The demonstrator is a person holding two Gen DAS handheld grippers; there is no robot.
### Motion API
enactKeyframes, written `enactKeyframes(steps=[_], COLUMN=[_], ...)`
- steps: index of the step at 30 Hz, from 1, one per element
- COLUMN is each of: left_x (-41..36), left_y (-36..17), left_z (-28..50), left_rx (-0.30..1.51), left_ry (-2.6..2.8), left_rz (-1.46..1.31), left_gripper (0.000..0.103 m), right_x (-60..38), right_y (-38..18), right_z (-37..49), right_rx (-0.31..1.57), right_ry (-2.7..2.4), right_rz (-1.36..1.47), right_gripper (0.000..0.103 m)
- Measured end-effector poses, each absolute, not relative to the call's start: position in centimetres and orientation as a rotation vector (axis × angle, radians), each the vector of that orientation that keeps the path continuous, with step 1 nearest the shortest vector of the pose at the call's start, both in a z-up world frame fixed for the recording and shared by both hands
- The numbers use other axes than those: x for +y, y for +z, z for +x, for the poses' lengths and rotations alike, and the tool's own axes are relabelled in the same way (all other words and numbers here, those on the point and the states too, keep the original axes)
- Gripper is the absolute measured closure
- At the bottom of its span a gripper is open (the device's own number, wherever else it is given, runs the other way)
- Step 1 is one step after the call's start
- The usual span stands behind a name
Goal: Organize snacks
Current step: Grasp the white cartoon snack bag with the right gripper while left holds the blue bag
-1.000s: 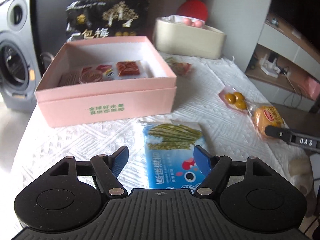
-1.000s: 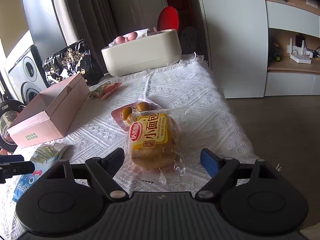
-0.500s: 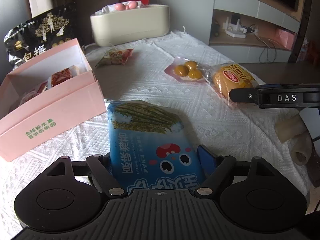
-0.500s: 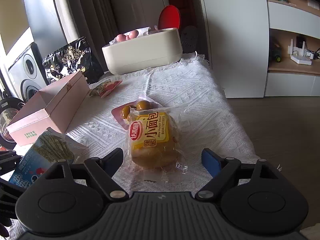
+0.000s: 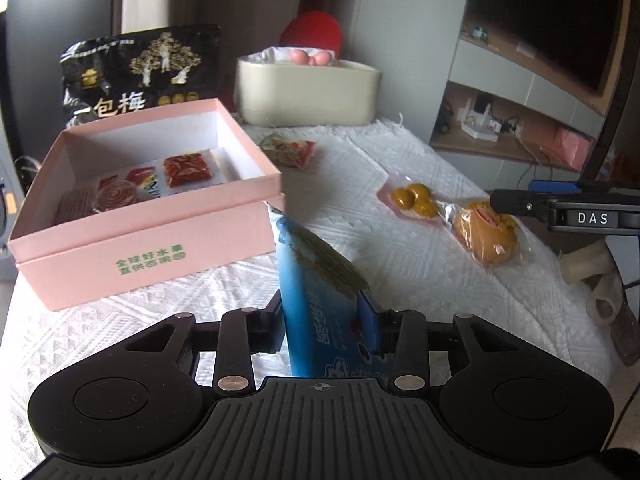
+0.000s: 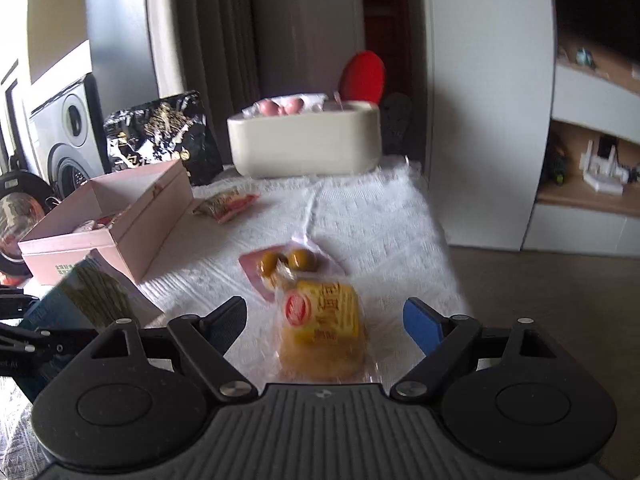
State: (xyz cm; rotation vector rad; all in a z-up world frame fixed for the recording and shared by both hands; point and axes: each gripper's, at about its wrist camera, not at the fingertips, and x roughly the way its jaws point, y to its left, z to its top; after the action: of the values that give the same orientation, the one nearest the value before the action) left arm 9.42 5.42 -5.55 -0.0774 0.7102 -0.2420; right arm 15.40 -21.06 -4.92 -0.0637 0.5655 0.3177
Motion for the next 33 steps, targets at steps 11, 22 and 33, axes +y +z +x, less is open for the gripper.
enactKeyframes(steps=[11,22,33], left_x=[10.7,10.1,9.7], left_y=[-5.1,-6.7,-7.4], left_z=[8.2,9.1,9.7], left_rx=[0.642,0.666,0.653], left_ry=[-0.28,-0.34,-0.358], left_rz=[-0.287,-0.327,-0.355], left_gripper=[0.078,0.08,0.079], right_x=[-9.7,-8.8,-11.7], right_y=[-4.9,-7.6,-4.7], right_z=[34.0,37.5,28.1], right_rx=[0.891,1.034,0.9], right_ry=[0.41,0.437,0.575], right_rz=[0.142,0.2,-0.106], right_gripper=[0.017,0.059,0.022])
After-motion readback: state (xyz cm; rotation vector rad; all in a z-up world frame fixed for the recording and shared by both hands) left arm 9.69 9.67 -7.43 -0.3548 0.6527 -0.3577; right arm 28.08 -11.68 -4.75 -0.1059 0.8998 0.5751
